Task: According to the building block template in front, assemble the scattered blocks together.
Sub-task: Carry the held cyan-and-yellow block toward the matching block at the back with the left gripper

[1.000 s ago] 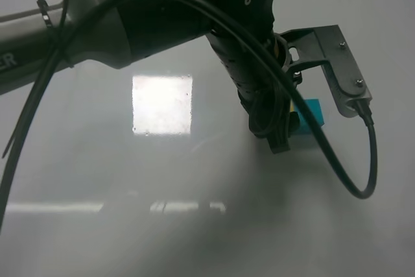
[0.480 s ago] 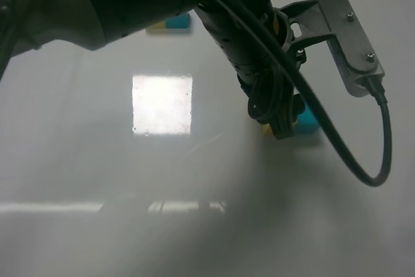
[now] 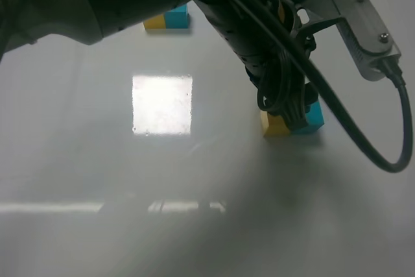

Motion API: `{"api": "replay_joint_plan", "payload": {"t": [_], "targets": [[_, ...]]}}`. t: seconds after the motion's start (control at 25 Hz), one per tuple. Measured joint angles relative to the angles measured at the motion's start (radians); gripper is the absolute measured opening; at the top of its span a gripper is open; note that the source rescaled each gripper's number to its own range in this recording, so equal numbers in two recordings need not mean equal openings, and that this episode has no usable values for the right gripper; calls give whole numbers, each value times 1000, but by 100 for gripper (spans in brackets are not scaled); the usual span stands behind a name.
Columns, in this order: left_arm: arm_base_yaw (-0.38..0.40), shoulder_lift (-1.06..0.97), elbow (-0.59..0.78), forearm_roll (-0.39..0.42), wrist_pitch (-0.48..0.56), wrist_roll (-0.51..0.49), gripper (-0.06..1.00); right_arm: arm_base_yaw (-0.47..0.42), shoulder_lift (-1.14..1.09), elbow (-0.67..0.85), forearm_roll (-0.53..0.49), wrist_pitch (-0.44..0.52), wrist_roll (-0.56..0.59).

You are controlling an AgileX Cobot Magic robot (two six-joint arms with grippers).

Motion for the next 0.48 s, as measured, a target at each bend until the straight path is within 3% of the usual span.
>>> {"api": "replay_joint_plan", "payload": {"t": [0.24,0.48], "targets": [[-8,14,-2,-32,18,0,90,0,0,0,0,0,0],[-8,40,-2,-8,5,0,91,0,0,0,0,0,0]]}}
